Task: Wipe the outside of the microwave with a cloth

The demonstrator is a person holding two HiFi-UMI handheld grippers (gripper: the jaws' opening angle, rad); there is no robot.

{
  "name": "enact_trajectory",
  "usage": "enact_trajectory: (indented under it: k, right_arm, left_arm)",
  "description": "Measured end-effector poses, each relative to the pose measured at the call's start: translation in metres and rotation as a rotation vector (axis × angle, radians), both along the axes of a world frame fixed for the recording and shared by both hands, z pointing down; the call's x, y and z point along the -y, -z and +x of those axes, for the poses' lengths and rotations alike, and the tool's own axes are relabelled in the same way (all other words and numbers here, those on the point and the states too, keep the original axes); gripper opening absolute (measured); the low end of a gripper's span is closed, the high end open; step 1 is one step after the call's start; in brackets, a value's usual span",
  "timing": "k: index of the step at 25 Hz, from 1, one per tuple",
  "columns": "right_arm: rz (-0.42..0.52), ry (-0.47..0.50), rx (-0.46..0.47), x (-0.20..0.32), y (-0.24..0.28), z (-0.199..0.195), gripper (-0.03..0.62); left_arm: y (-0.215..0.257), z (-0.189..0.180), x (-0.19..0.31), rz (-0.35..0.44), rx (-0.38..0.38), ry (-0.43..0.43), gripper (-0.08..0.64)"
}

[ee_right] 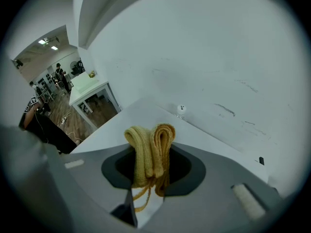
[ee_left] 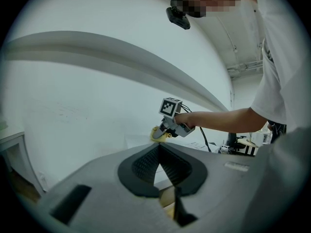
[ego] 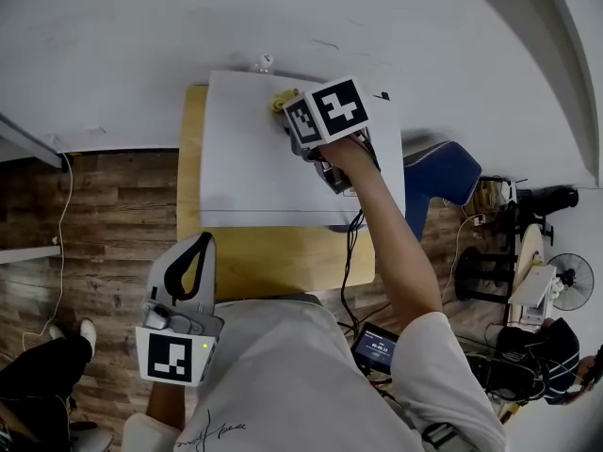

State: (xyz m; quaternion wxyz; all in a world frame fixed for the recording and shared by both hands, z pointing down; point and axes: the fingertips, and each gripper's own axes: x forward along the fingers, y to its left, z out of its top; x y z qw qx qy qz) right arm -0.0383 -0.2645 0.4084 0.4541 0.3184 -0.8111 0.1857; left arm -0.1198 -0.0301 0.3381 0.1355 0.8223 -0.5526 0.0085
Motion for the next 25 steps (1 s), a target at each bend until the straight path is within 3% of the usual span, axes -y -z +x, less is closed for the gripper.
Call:
enact_trajectory:
  k: [19,25]
  right_arm:
    - [-0.031,0.188,0.108,-0.036,0.000,-0.121,0.123]
    - [-0.101,0.264,0.212,-0.065,0.014,-0.144,0.123]
  left_arm:
    - [0.003,-0.020,-0.015,-0.003,0.009,0.067,-0.005]
    - [0.007,-0.024,-0.017,-0.002,0.019,0.075,-0.005]
